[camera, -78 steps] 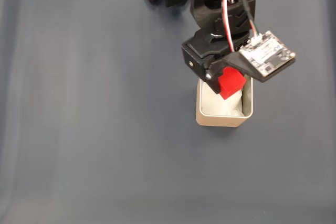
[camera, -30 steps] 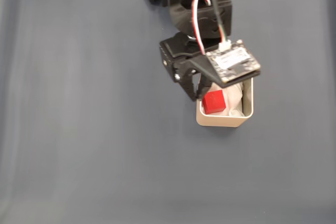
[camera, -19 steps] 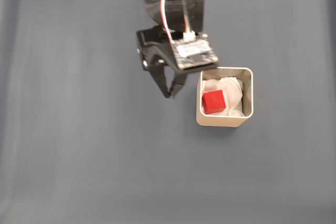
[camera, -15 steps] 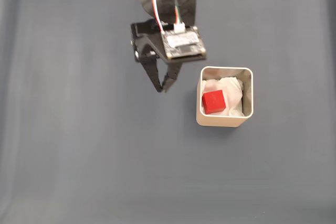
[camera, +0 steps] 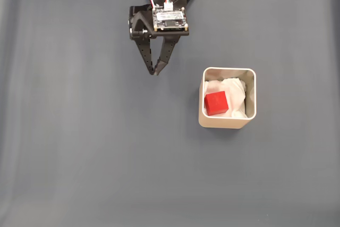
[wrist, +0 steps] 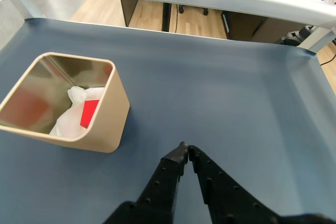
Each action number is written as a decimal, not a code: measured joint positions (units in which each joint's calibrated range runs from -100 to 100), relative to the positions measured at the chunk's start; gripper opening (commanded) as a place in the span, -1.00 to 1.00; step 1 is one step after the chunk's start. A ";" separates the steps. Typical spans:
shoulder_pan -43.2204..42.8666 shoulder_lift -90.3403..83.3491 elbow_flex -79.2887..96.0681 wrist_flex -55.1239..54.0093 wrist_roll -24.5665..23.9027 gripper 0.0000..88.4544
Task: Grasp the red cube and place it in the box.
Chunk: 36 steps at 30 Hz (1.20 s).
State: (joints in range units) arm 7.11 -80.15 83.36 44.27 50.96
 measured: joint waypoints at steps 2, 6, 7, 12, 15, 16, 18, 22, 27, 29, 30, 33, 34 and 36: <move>0.00 -3.21 3.36 0.00 -0.29 -0.99; 0.00 -8.32 8.73 0.00 -0.34 -0.99; 0.00 -9.62 10.18 0.00 -0.34 -0.99; -0.07 -14.22 15.27 0.00 -0.54 -0.99; -1.04 -15.43 15.91 3.37 -0.68 -0.99; -1.56 -15.78 16.00 4.89 -0.93 -0.99; -2.98 -16.30 16.00 8.10 -1.51 -0.99; -3.72 -17.34 16.00 14.51 -2.74 -0.99; -4.17 -18.03 16.00 22.45 -3.66 -0.98; -4.32 -18.03 16.00 25.34 -3.61 -0.98; -4.39 -18.03 16.00 26.54 -3.61 -0.98; -5.07 -18.03 16.09 29.19 -3.96 -0.98; -5.14 -18.03 16.09 29.99 -3.86 -0.98; -5.21 -18.03 16.09 30.55 -3.96 -0.98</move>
State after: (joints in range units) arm 1.90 -98.18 99.45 74.82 47.01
